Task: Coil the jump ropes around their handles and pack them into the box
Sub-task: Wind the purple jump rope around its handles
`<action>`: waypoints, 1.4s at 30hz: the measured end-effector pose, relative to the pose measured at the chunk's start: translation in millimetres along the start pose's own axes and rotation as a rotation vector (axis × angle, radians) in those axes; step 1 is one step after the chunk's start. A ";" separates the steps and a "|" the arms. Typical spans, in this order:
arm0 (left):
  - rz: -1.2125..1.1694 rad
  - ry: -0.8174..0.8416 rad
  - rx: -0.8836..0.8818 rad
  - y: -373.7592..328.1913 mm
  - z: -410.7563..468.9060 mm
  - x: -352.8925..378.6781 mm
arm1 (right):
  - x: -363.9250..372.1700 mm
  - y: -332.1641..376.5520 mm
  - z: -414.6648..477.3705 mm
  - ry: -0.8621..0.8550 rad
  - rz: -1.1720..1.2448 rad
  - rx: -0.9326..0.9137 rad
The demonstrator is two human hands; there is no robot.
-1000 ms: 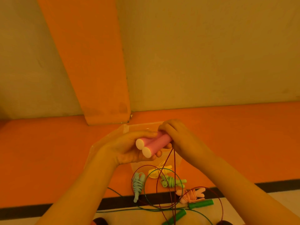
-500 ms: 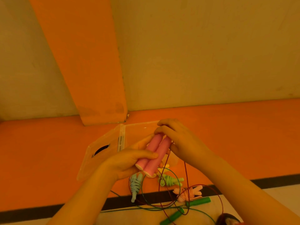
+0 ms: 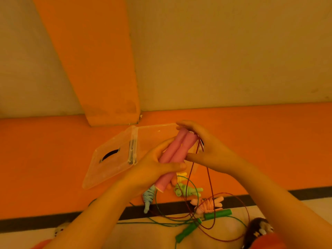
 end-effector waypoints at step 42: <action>-0.402 -0.100 0.078 -0.8 -3.0 -0.8 | 35.8 -8.4 0.4 -0.036 0.682 0.415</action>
Point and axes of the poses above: each hand's wrist, its own z-axis towards the middle knuckle, its own x-axis out of the palm, y = z × x, the point moved 3 cm from there along z, towards the middle knuckle, and after that the axes turned 11 degrees about x, right-handed, at the moved point
